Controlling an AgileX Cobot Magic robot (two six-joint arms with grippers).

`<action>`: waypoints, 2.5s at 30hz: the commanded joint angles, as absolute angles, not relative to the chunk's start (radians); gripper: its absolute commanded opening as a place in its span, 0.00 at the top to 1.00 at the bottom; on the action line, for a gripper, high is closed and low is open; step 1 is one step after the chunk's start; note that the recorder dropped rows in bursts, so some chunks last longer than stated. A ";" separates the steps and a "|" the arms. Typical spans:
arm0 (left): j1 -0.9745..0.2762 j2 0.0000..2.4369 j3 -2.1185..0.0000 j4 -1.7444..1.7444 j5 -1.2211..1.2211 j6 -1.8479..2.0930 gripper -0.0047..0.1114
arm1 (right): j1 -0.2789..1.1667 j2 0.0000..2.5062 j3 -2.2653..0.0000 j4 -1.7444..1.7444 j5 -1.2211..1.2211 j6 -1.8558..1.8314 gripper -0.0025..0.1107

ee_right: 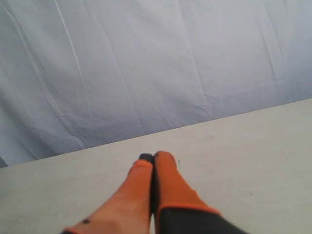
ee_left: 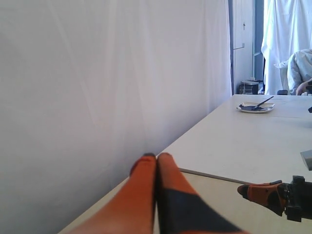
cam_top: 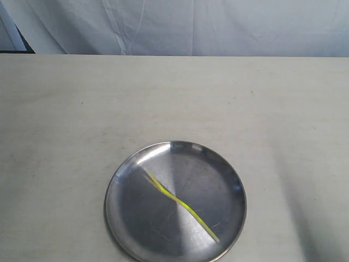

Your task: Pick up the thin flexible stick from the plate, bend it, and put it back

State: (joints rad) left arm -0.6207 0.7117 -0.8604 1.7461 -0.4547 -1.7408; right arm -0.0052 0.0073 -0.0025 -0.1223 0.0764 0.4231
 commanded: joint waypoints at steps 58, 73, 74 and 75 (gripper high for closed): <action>-0.047 0.559 -0.578 1.744 -0.613 -2.075 0.96 | -0.010 0.000 0.000 -0.125 0.078 0.419 0.98; -0.041 0.559 -0.578 1.067 -0.396 -2.090 0.96 | -0.010 0.000 0.000 -0.125 0.075 0.419 0.98; -0.041 0.559 -0.578 1.052 -0.396 -2.090 0.96 | -0.010 0.000 0.000 -0.125 0.075 0.419 0.98; -0.041 0.559 -0.578 1.035 -0.396 -2.090 0.96 | -0.010 0.000 0.000 -0.125 0.075 0.419 0.98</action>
